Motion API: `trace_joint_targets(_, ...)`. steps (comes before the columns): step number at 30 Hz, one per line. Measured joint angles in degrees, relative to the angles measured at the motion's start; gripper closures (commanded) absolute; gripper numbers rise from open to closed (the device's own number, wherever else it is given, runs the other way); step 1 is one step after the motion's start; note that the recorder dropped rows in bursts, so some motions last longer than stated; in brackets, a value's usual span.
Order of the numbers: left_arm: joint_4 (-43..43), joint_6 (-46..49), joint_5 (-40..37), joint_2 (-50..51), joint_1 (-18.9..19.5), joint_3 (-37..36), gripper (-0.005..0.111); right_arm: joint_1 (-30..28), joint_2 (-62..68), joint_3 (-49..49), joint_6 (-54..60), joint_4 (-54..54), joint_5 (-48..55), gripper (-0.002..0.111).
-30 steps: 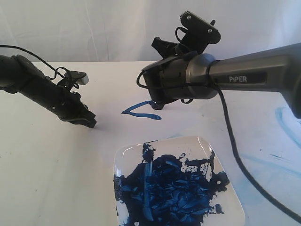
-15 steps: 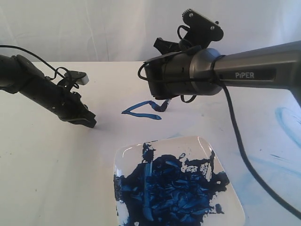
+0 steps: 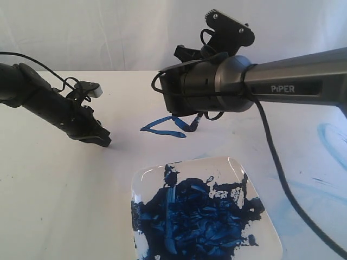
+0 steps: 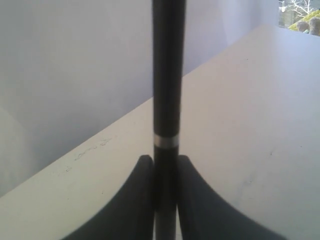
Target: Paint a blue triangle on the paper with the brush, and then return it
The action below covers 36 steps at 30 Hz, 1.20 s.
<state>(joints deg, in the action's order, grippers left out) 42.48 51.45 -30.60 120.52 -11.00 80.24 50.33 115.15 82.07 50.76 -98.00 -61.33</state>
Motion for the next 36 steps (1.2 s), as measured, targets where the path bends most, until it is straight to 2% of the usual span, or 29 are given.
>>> trace_joint_targets(27, 0.0, 0.0, 0.0, 0.0, 0.0, 0.0, 0.107, 1.2, -2.74, -0.46, 4.26, -1.71, -0.83, 0.108)
trace_joint_targets(36, 0.0, 0.0, 0.0, 0.0, 0.0, 0.0, 0.107, 1.2, -4.79, -0.57, 4.41, 0.77, 1.14, 0.108)
